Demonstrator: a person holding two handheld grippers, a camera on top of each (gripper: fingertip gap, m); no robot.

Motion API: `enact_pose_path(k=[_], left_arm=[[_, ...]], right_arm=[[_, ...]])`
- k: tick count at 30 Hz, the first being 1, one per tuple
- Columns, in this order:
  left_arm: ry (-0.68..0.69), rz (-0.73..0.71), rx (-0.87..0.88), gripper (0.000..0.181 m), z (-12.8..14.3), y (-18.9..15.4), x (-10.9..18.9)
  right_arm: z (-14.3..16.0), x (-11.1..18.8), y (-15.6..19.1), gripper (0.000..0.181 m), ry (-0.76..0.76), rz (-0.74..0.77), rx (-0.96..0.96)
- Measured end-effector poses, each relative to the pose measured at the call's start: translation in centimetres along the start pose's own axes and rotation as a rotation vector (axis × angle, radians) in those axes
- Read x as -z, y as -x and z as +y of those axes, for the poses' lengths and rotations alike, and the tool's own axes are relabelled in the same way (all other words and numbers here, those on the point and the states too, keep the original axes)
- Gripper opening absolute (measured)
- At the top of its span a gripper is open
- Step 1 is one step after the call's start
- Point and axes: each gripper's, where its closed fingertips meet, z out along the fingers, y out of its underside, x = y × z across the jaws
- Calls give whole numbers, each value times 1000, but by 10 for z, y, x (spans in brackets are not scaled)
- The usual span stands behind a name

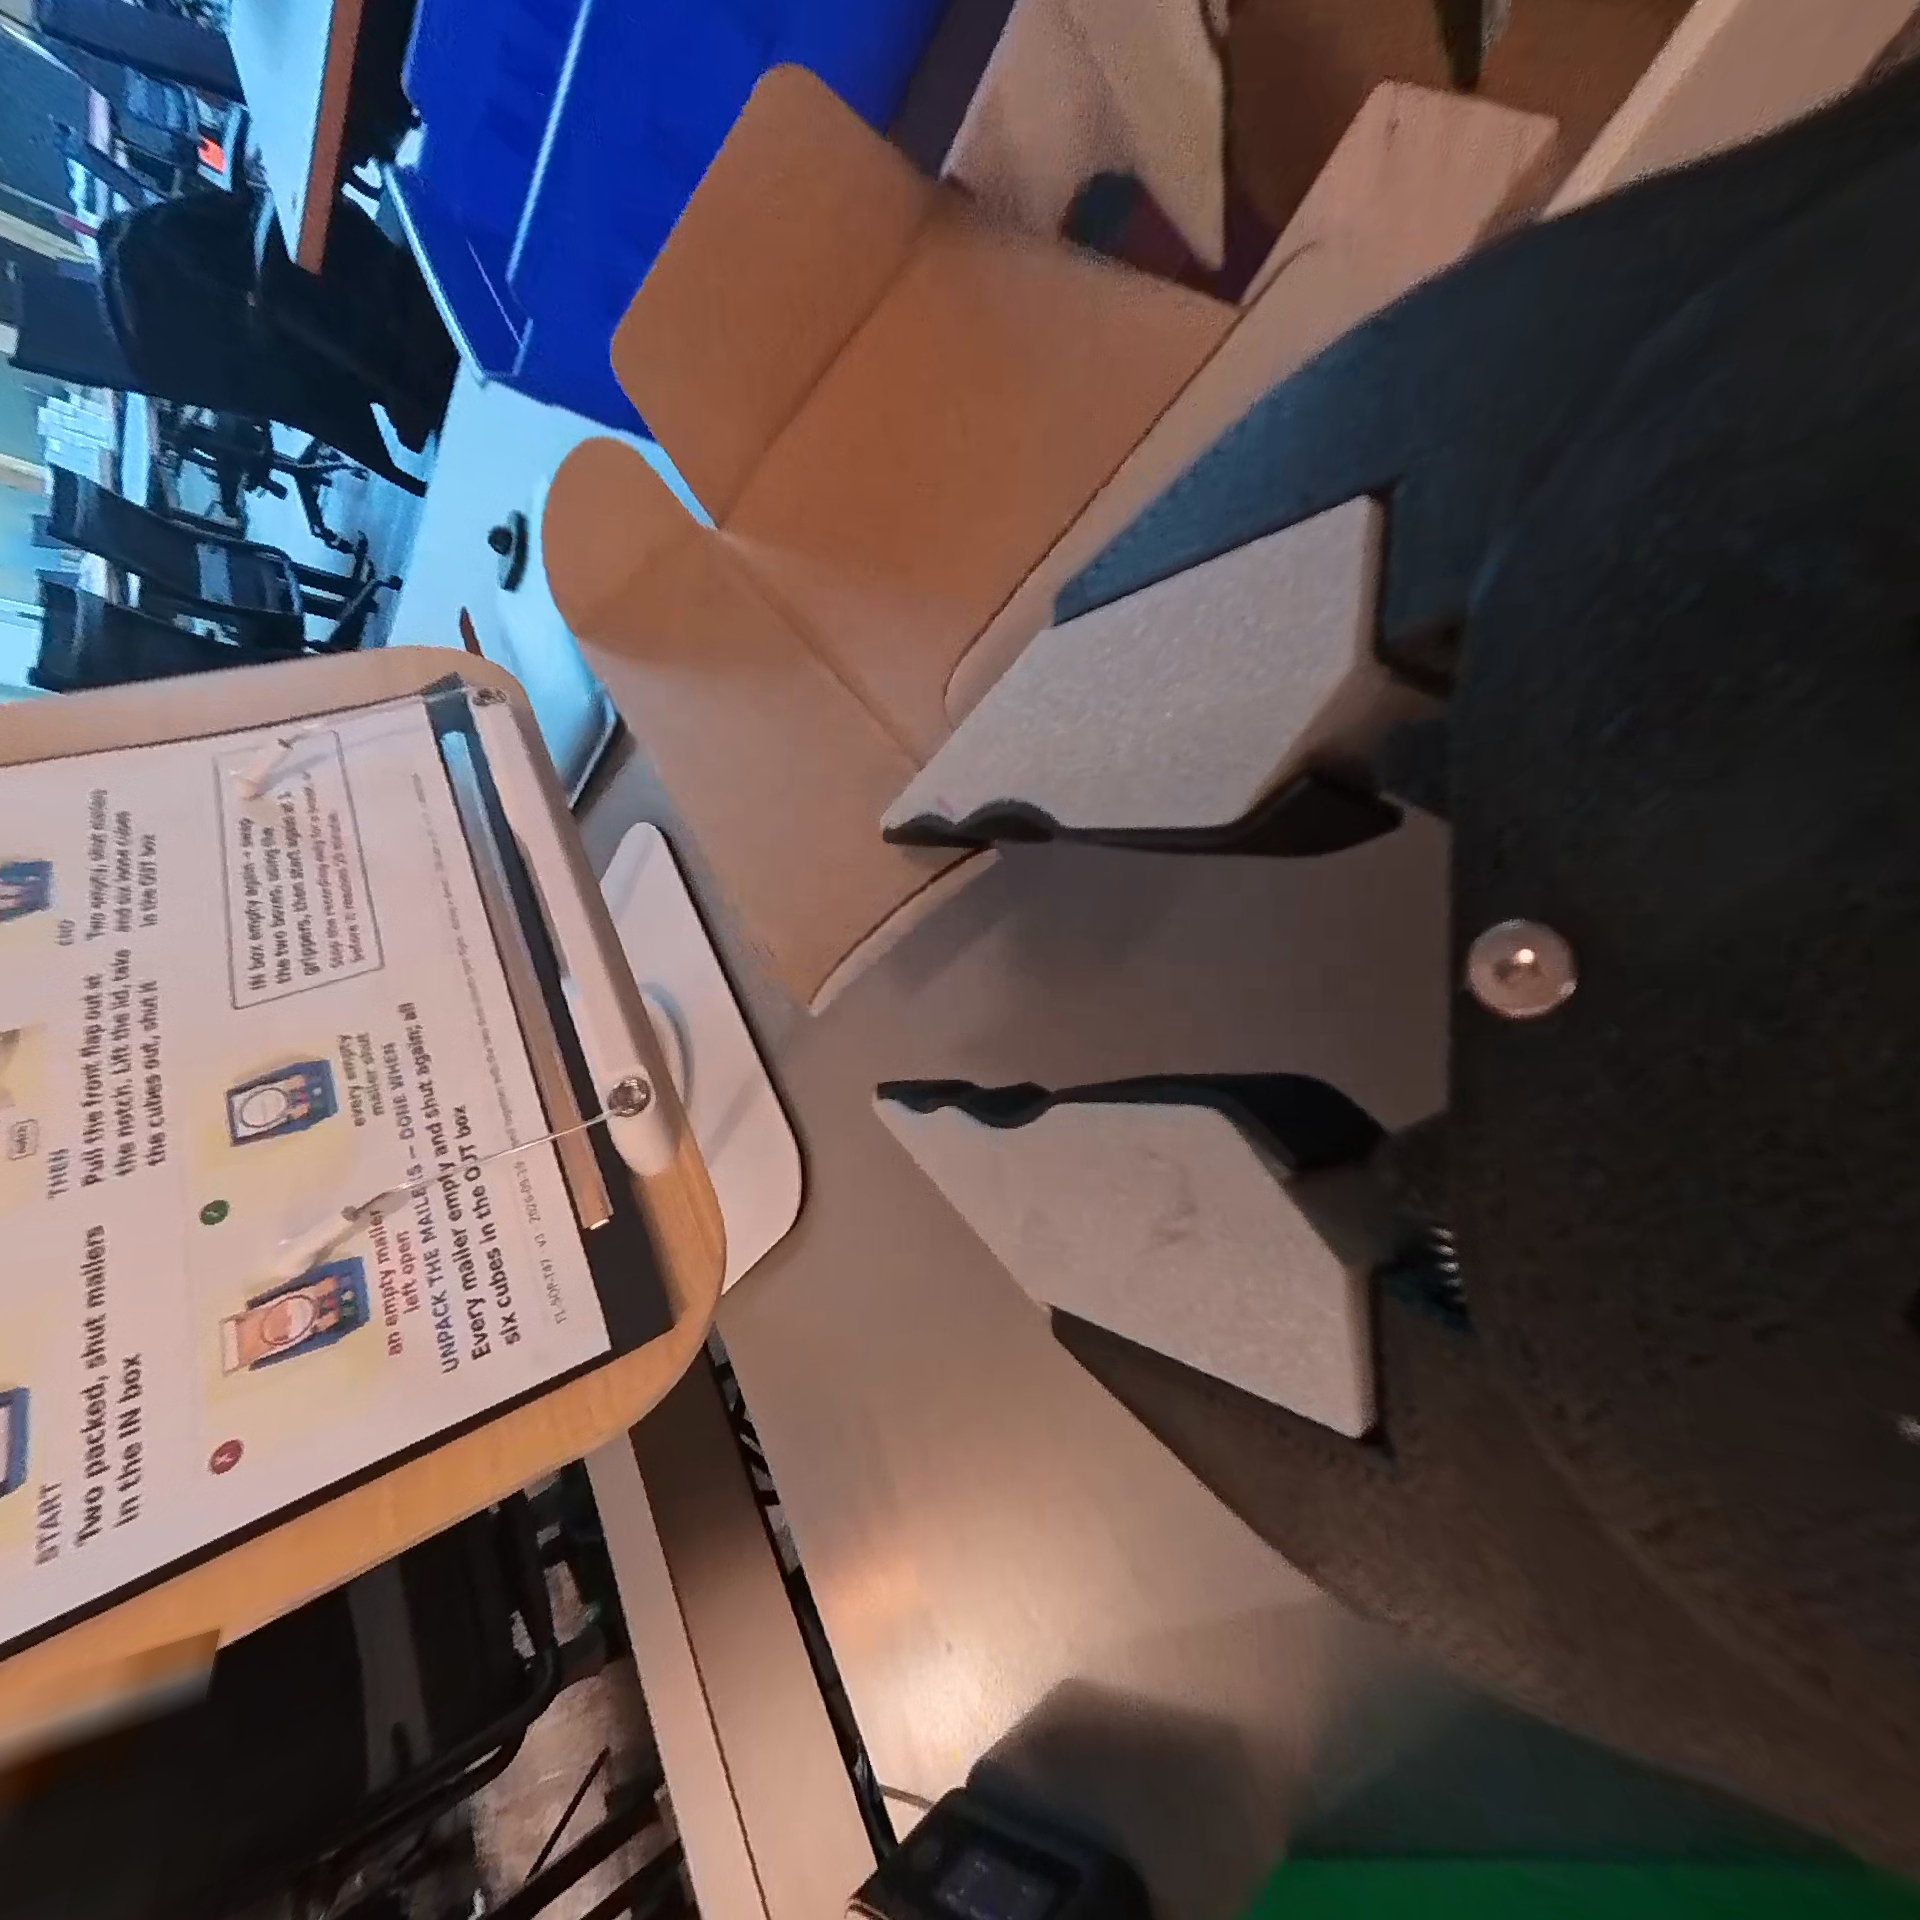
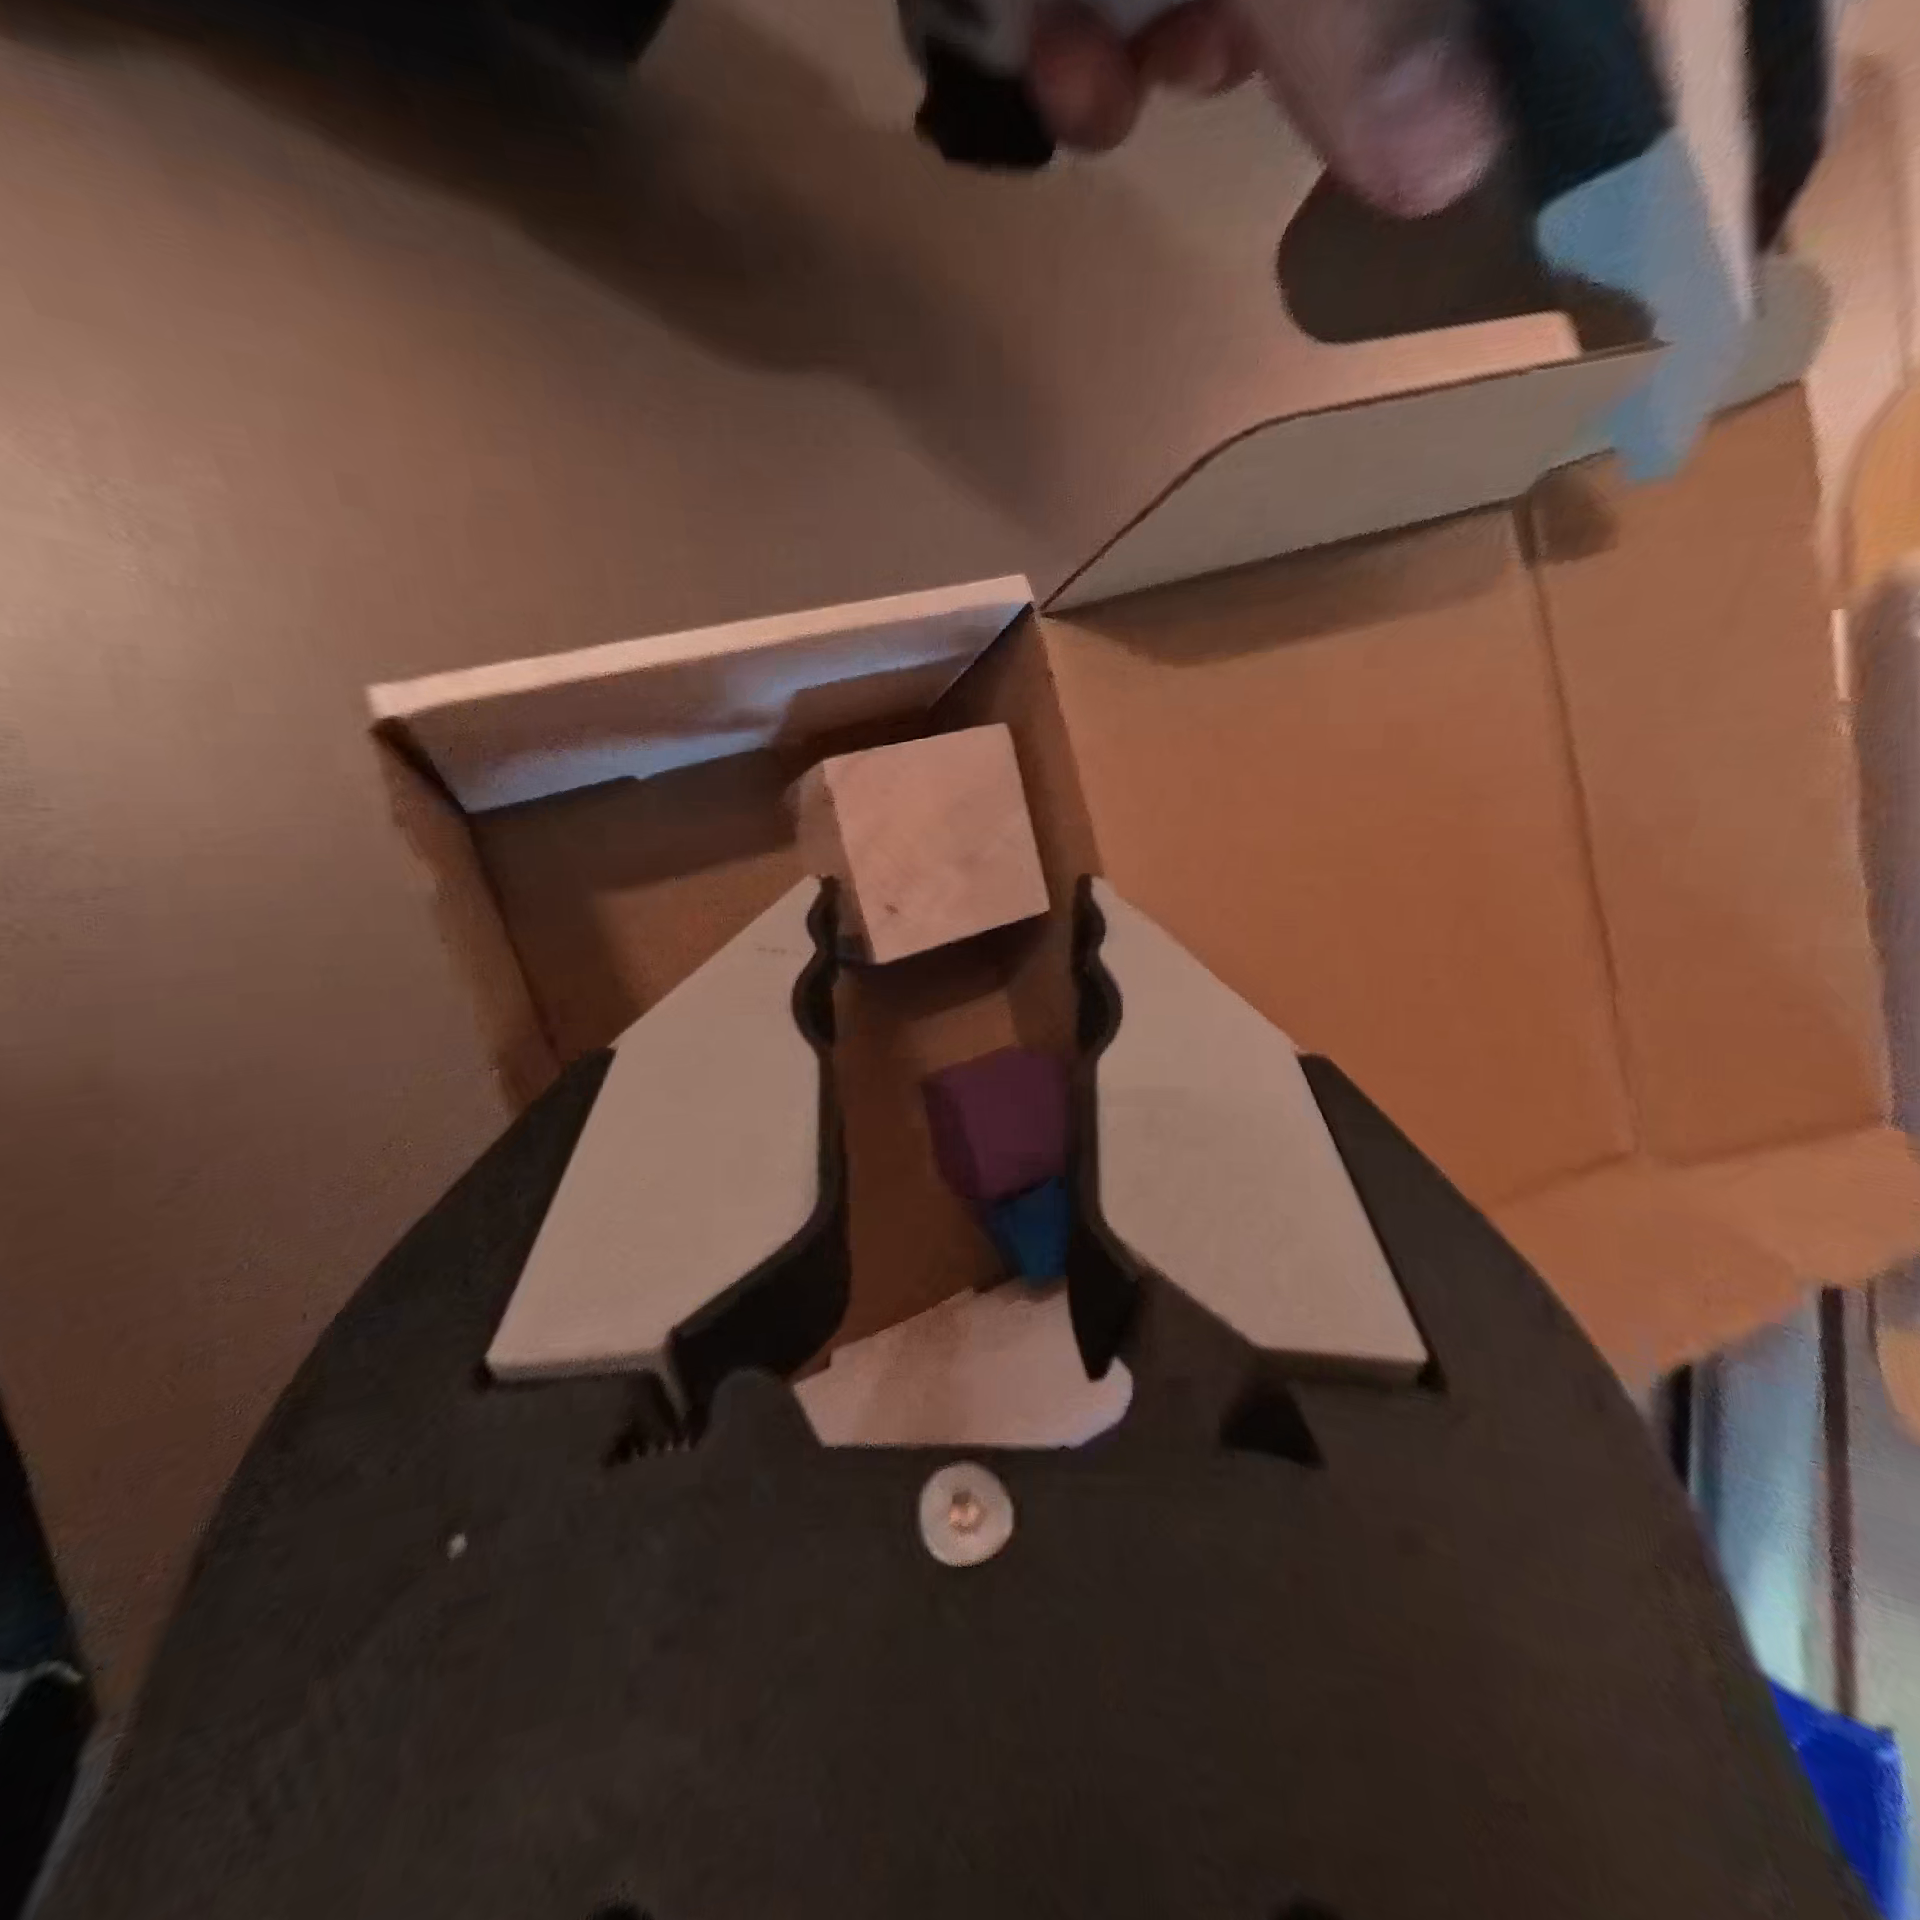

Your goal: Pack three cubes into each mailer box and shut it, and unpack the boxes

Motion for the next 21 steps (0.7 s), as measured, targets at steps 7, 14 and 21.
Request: enact_pose_path(k=[7, 14, 21], left_arm=[[36, -12, 14, 41, 9, 6, -4], [35, 8, 14, 38, 9, 0, -5], [44, -18, -13, 35, 10, 5, -4]], right_arm=[[4, -14, 5, 44, 117, -65, 115], [-4, -7, 7, 45, 83, -72, 103], [0, -19, 9, 53, 122, -48, 106]])
